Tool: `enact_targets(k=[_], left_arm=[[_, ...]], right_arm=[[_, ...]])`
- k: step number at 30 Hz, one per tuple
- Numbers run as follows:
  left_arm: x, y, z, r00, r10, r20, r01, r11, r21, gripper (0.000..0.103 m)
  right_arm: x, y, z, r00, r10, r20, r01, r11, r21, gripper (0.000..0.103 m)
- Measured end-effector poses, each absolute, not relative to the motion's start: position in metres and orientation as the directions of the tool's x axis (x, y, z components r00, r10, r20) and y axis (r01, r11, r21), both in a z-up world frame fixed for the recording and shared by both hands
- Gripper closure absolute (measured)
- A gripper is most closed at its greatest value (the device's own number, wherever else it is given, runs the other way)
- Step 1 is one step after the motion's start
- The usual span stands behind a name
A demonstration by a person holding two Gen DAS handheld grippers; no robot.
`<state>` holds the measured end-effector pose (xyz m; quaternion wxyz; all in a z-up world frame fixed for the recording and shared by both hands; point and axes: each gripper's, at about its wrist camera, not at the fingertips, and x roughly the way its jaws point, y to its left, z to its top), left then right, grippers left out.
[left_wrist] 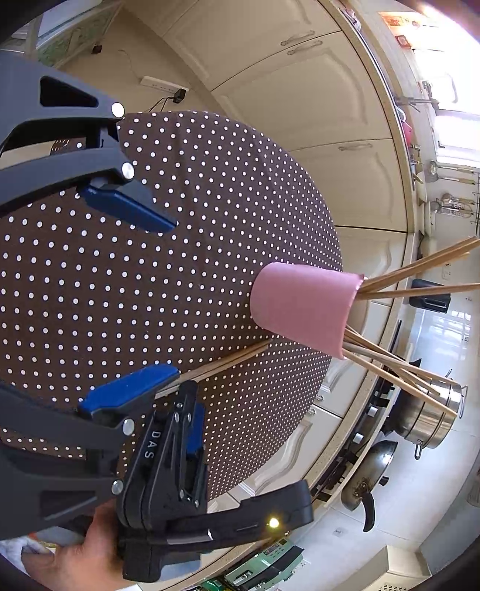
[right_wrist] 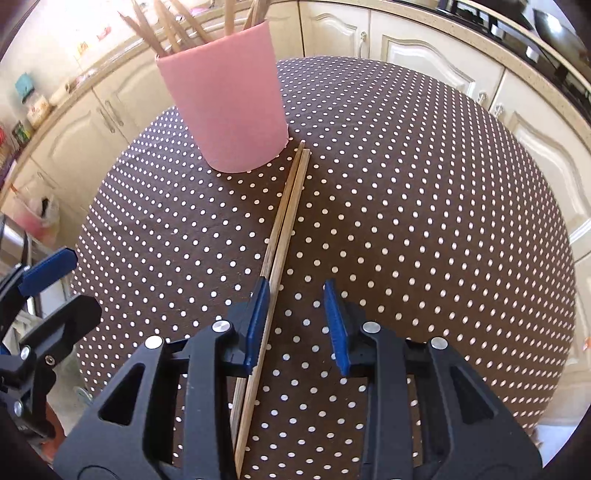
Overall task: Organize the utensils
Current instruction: 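Move both open grippers down over the last chopsticks on the table, then close the left gripper on a chopstick while the right gripper grasps another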
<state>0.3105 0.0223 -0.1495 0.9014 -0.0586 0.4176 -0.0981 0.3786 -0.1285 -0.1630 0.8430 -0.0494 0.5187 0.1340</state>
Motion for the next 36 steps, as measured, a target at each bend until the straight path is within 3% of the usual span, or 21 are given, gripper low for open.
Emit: enact_targets(k=[9, 14, 16, 25, 31, 35, 36], left_arm=[[0.316, 0.015, -0.152, 0.621, -0.217, -0.753, 0.124, 0.976, -0.179, 0.030], [0.321, 0.002, -0.154, 0.604, -0.227, -0.764, 0.146, 0.974, -0.174, 0.030], [0.324, -0.008, -0.155, 0.592, -0.231, -0.772, 0.165, 0.972, -0.164, 0.030], [0.358, -0.057, -0.173, 0.499, -0.178, -0.848, 0.191, 0.977, -0.092, 0.030], [0.380, -0.074, -0.190, 0.446, -0.104, -0.889, 0.154, 0.987, -0.038, 0.031], [0.388, -0.084, -0.188, 0.459, -0.042, -0.887, 0.137, 0.990, 0.024, 0.047], [0.390, -0.086, -0.187, 0.460, -0.037, -0.887, 0.132, 0.991, 0.027, 0.055]], right_arm=[[0.386, -0.104, -0.166, 0.359, 0.139, -0.923, -0.353, 0.936, 0.003, 0.072], [0.384, -0.106, -0.166, 0.359, 0.140, -0.923, -0.368, 0.930, -0.002, 0.094], [0.386, -0.119, -0.163, 0.344, 0.162, -0.925, -0.365, 0.930, 0.028, 0.096], [0.397, -0.181, -0.166, 0.304, 0.286, -0.909, -0.331, 0.926, 0.181, 0.096], [0.397, -0.198, -0.165, 0.297, 0.303, -0.905, -0.344, 0.919, 0.195, 0.096], [0.393, -0.198, -0.162, 0.300, 0.298, -0.906, -0.356, 0.916, 0.184, 0.096], [0.393, -0.200, -0.162, 0.300, 0.299, -0.906, -0.357, 0.916, 0.184, 0.096]])
